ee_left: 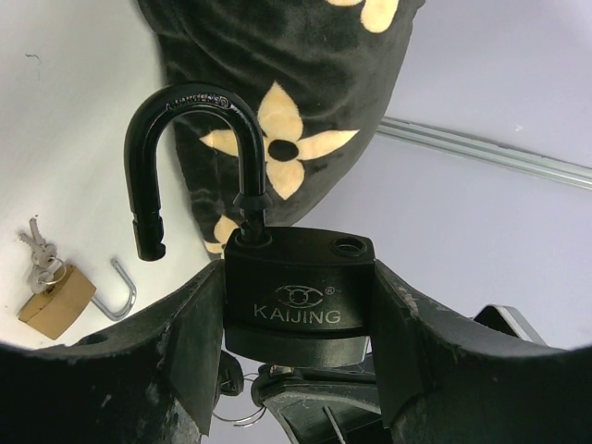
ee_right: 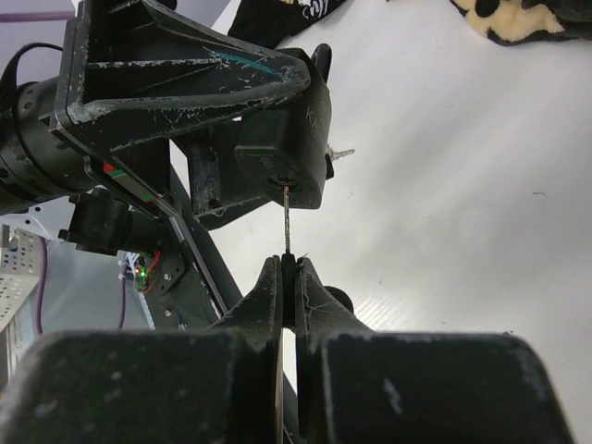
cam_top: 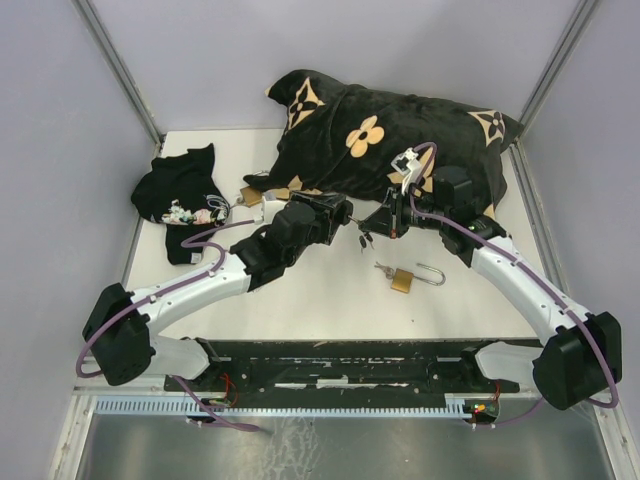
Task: Lock with the key
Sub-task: Lock the lock.
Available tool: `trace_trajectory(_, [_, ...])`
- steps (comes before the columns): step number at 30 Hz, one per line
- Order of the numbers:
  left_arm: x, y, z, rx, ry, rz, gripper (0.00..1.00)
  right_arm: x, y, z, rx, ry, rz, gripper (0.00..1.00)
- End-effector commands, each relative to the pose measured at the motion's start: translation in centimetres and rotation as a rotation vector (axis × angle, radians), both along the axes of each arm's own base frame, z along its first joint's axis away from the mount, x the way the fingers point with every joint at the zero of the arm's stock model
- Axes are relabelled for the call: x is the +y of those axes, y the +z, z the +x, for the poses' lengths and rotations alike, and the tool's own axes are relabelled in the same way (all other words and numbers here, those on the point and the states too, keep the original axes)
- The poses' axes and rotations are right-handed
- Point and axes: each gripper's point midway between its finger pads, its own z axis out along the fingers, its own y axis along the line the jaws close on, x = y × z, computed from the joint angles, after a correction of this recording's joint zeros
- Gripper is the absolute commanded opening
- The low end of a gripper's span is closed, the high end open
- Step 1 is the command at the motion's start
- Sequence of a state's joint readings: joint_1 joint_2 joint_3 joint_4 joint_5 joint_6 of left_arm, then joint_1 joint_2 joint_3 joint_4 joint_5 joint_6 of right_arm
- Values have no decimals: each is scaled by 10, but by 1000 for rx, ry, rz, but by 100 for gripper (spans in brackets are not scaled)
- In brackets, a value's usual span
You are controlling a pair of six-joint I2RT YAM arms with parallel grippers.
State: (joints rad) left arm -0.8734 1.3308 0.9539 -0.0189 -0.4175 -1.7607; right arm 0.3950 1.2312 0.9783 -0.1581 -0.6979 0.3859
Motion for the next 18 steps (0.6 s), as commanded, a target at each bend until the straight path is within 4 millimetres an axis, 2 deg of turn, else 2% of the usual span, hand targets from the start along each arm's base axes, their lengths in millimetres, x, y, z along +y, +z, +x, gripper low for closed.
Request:
trace_trajectory(1, [-27, 36, -22, -33, -115, -167, 3, 4, 53, 25, -175, -65, 139, 2])
trace_trajectory(11, [-25, 26, -22, -9, -109, -159, 3, -4, 71, 29, -190, -83, 196, 2])
trace_trajectory(18, [-21, 28, -21, -11, -93, -168, 3, -4, 75, 26, -185, -57, 217, 2])
